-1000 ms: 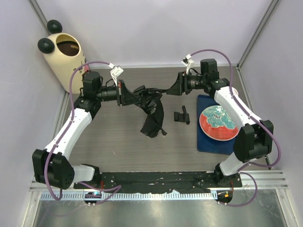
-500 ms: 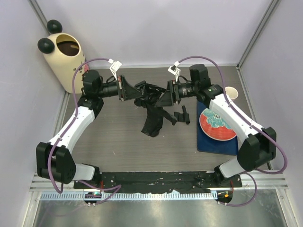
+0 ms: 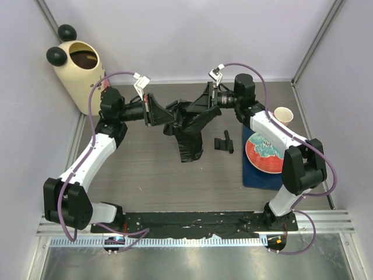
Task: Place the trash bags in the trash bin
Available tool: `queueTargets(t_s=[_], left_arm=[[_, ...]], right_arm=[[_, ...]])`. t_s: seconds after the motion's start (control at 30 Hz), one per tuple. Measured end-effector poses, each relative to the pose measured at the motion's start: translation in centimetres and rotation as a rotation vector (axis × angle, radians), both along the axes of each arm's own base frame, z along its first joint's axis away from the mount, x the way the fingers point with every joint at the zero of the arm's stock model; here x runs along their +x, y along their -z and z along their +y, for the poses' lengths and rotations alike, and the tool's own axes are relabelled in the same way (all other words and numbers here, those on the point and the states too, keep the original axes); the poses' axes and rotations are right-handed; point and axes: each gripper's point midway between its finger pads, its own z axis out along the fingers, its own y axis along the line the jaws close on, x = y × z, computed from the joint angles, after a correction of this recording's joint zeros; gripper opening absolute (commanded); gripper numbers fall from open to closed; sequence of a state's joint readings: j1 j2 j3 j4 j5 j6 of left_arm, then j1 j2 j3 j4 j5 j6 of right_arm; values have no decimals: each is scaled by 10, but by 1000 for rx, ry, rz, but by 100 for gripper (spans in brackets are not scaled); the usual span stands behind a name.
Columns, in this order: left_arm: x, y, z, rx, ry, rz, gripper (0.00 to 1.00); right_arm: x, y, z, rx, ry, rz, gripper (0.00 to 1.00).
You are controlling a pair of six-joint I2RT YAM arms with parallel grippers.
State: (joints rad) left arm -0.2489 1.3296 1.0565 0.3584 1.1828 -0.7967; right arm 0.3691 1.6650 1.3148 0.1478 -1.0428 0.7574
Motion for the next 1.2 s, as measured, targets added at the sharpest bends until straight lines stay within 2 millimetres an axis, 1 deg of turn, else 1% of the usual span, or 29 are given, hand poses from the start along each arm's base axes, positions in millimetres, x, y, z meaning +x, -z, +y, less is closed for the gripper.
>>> queueTargets(t_s=[0.1, 0.17, 0.23, 0.3, 0.4, 0.5, 0.67, 0.7, 0.77, 0.8, 0.83, 0.9, 0.93, 1.0, 1.03, 1.13, 1.2], left_arm=[[-2, -1, 0, -1, 1, -6, 0], [-2, -1, 0, -1, 2, -11, 0], [-2, -1, 0, 0, 2, -17, 0], [-3, -1, 0, 0, 6, -19, 0], [-4, -3, -1, -2, 13, -25, 0], [-8, -6, -2, -11, 30, -33, 0], [-16, -11, -5, -20, 71, -41, 0], [-17, -11, -5, -20, 76, -41, 0], [-20, -11, -5, -19, 90, -37, 0], [-21, -11, -5, -19, 95, -35, 0], [-22, -11, -5, -19, 100, -33, 0], [-23, -12, -5, -19, 106, -36, 0], [-23, -12, -5, -20, 106, -37, 0], [-23, -12, -5, -19, 109, -38, 0], [-23, -12, -5, -19, 108, -38, 0], [-20, -11, -1, -10, 93, -48, 0], [-13, -7, 2, 14, 65, -63, 0]], right_arm=[[-6, -19, 2, 74, -40, -15, 93], [-12, -25, 2, 100, -76, -16, 94], [-16, -27, 2, 110, -97, -16, 94], [-17, -22, 2, 94, -103, -28, 94], [-17, -7, 6, 18, -99, -62, 94], [-18, 4, 13, -57, -91, -123, 92], [-14, 24, 15, -153, -59, -208, 90], [-12, 25, 15, -155, -54, -215, 85], [-8, 18, 17, -131, -46, -253, 79], [-6, 13, 18, -116, -45, -269, 65], [-6, 7, 19, -94, -48, -281, 57], [-6, -4, 22, -51, -56, -306, 31], [-7, -9, 23, -35, -61, -313, 3], [-8, -15, 23, -15, -71, -332, 1], [-9, -14, 22, -23, -69, -334, 1], [-6, -4, 15, -82, -39, -331, 1], [-4, 1, 7, -121, -16, -324, 1]])
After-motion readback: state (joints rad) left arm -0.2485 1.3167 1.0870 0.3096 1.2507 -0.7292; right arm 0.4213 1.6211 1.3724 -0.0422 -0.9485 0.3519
